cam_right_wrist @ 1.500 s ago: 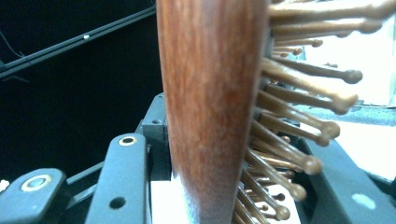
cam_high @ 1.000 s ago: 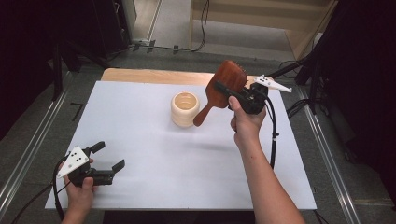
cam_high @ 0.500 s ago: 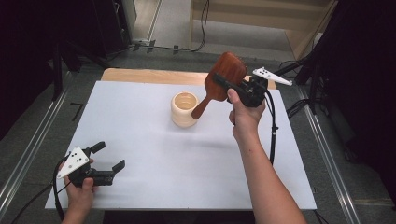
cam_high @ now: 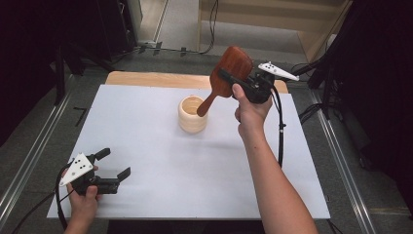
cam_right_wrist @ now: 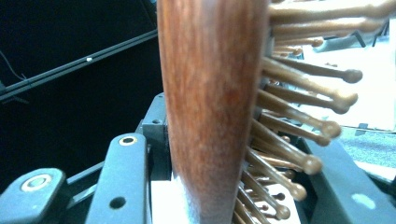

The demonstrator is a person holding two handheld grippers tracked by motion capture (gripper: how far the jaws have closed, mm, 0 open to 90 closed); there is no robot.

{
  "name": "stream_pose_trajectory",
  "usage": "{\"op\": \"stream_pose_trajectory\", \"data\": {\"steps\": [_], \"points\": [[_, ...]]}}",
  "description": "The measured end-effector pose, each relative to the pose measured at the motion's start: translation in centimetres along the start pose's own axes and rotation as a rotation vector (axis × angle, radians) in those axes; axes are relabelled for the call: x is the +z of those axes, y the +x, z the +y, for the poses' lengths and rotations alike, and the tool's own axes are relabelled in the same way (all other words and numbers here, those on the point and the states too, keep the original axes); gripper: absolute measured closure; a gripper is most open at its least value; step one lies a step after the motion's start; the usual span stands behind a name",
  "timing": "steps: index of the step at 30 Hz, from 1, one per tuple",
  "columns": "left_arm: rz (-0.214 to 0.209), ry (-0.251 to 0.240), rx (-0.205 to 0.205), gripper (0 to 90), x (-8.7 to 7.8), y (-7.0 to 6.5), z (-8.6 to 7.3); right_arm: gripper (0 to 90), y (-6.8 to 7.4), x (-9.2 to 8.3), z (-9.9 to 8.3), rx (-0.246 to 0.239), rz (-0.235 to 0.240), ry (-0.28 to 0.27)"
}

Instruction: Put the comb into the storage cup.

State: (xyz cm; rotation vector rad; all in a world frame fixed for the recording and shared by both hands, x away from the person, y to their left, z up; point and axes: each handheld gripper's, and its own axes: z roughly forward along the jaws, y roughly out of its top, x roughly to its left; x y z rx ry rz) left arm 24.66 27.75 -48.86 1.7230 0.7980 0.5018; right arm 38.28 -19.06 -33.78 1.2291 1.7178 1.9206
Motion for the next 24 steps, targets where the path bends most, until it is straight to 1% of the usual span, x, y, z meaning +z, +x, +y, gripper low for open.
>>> {"op": "stream_pose_trajectory", "data": {"steps": [5,14,16,24], "points": [[-0.001,0.001,0.003,0.0,0.0,0.0,0.0,52.7,-0.4,0.6,0.1,0.010,-0.006,-0.004],[-0.007,-0.005,-0.007,0.0,0.0,0.1,0.0,52.7,-1.3,2.0,0.0,0.024,-0.026,0.005],[-0.008,0.000,-0.005,0.0,-0.1,0.1,0.0,52.7,-1.4,2.2,-0.1,0.024,-0.033,0.007],[-0.006,-0.007,-0.009,0.0,-0.1,0.2,0.0,52.7,-2.0,3.1,-0.1,0.031,-0.057,0.003]]}}
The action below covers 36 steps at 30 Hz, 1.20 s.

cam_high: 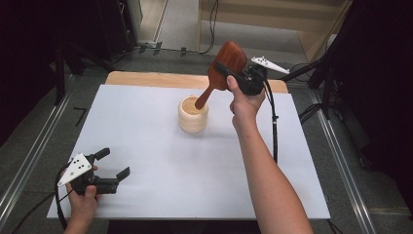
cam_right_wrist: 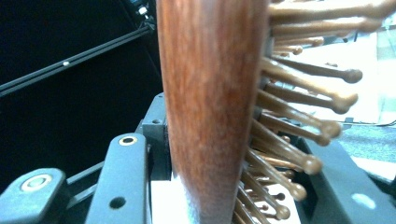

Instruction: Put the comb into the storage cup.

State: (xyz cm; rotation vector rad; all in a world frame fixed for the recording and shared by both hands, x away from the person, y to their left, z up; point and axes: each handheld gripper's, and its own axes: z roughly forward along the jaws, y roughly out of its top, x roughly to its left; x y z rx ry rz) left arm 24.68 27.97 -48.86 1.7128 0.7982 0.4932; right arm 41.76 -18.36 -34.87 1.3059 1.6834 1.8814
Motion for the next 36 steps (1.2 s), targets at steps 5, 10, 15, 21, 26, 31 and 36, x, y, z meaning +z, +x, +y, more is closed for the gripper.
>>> {"op": "stream_pose_trajectory", "data": {"steps": [5,10,15,21,26,31,36], "points": [[-0.002,-0.005,-0.004,0.0,-0.1,0.1,0.0,52.6,0.1,0.7,-0.1,-0.003,-0.003,0.002],[-0.005,-0.006,-0.003,0.0,-0.1,0.1,0.0,52.6,0.1,1.4,-0.5,-0.010,-0.006,0.006],[-0.005,-0.006,-0.004,0.0,-0.1,0.1,0.0,52.6,0.0,2.3,-1.2,-0.015,-0.014,0.028],[-0.005,-0.007,-0.005,0.0,-0.1,0.1,0.0,52.6,0.1,3.2,-2.2,-0.024,-0.018,0.045],[-0.006,-0.007,-0.004,0.0,-0.1,0.1,0.0,52.6,0.2,3.8,-2.8,-0.032,-0.024,0.063],[-0.006,-0.007,-0.002,0.0,-0.1,0.1,0.0,52.5,0.2,4.3,-3.6,-0.030,-0.030,0.079],[-0.006,-0.008,-0.002,0.0,-0.1,0.1,0.0,52.5,-0.1,4.7,-4.6,-0.011,-0.034,0.078]]}}
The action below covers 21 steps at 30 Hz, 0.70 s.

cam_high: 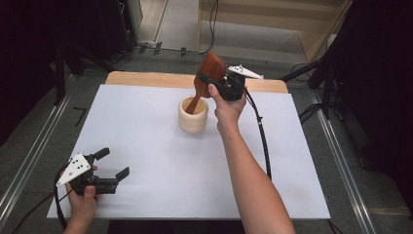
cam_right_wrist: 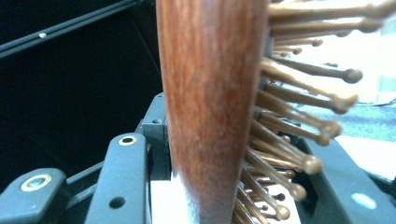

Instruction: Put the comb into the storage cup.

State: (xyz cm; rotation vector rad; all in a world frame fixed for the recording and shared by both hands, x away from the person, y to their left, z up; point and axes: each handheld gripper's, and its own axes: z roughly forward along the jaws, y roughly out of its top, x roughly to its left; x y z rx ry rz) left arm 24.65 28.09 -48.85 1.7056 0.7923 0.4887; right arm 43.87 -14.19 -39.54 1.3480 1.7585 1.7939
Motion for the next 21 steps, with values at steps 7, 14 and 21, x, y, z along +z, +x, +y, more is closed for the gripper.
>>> {"op": "stream_pose_trajectory", "data": {"steps": [7,14,21], "points": [[0.000,-0.001,-0.002,0.0,0.0,0.0,0.0,52.5,-0.4,0.6,-1.2,0.015,-0.011,0.018],[-0.001,0.000,0.000,0.0,0.0,0.0,0.0,52.5,-0.6,1.0,-2.0,0.021,-0.019,0.027],[-0.001,0.000,0.002,0.0,0.0,0.0,0.0,52.5,-0.8,1.4,-3.1,0.034,-0.032,0.028]]}}
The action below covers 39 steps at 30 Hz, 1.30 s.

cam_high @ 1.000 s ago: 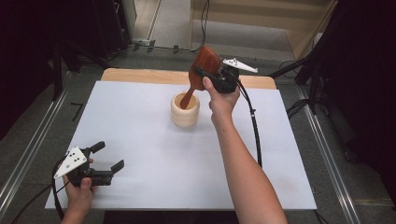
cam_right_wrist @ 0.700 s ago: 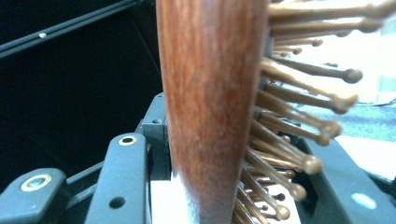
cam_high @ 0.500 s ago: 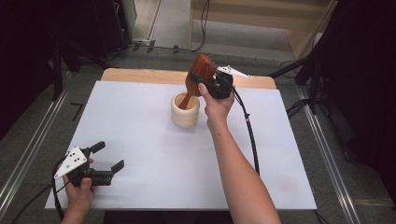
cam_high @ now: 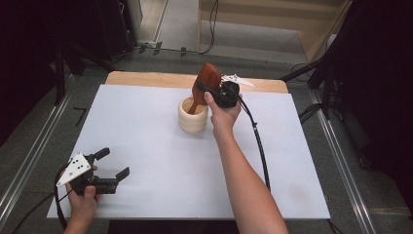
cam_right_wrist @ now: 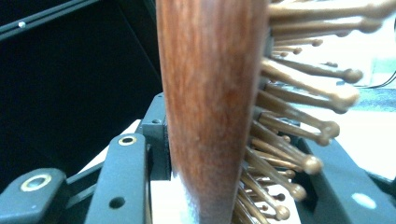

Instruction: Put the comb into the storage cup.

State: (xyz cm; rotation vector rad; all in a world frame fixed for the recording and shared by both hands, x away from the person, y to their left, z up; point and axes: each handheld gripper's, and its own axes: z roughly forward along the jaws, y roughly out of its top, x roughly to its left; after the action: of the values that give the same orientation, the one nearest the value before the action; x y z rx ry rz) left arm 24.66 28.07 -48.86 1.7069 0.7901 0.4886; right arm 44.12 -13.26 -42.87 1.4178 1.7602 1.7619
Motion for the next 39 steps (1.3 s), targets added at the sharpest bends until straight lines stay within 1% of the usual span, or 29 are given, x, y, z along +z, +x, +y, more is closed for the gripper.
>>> {"op": "stream_pose_trajectory", "data": {"steps": [1,6,8,12,15,18,22,27,31,36,39], "points": [[0.000,0.000,0.000,0.0,0.0,0.0,0.0,52.5,0.0,0.1,-0.2,0.009,0.001,0.000],[0.000,-0.001,-0.002,0.0,0.0,0.0,0.0,52.5,-0.4,0.3,-0.8,0.021,-0.007,0.001],[0.000,0.000,-0.002,0.0,0.0,0.0,0.0,52.4,-0.6,0.2,-1.0,0.036,0.000,-0.009],[0.000,-0.002,-0.004,0.0,0.0,0.1,0.0,52.3,-0.9,0.1,-1.3,0.046,0.007,-0.027],[-0.002,-0.002,-0.003,0.0,0.0,0.1,0.0,52.0,-1.0,0.1,-1.6,0.069,0.010,-0.040],[-0.002,-0.003,-0.004,0.0,0.0,0.0,0.0,51.3,-1.0,0.0,-1.6,0.072,-0.004,-0.046],[-0.002,-0.002,-0.003,0.0,0.0,0.0,0.0,48.9,-1.2,0.0,-1.8,0.078,0.009,-0.049],[-0.002,0.000,-0.004,0.0,0.0,0.0,0.0,45.8,-1.2,-0.1,-1.8,0.075,0.006,-0.029],[-0.002,0.000,-0.003,0.0,0.0,0.0,0.0,43.9,-1.4,-0.3,-1.7,0.078,-0.004,-0.015],[-0.002,0.002,0.000,0.0,0.1,0.0,0.0,41.0,-1.7,-0.7,-1.4,0.089,0.005,0.000],[-0.002,0.001,0.000,0.0,0.1,0.0,0.0,35.8,-1.8,-0.8,-1.3,0.080,0.008,0.012]]}}
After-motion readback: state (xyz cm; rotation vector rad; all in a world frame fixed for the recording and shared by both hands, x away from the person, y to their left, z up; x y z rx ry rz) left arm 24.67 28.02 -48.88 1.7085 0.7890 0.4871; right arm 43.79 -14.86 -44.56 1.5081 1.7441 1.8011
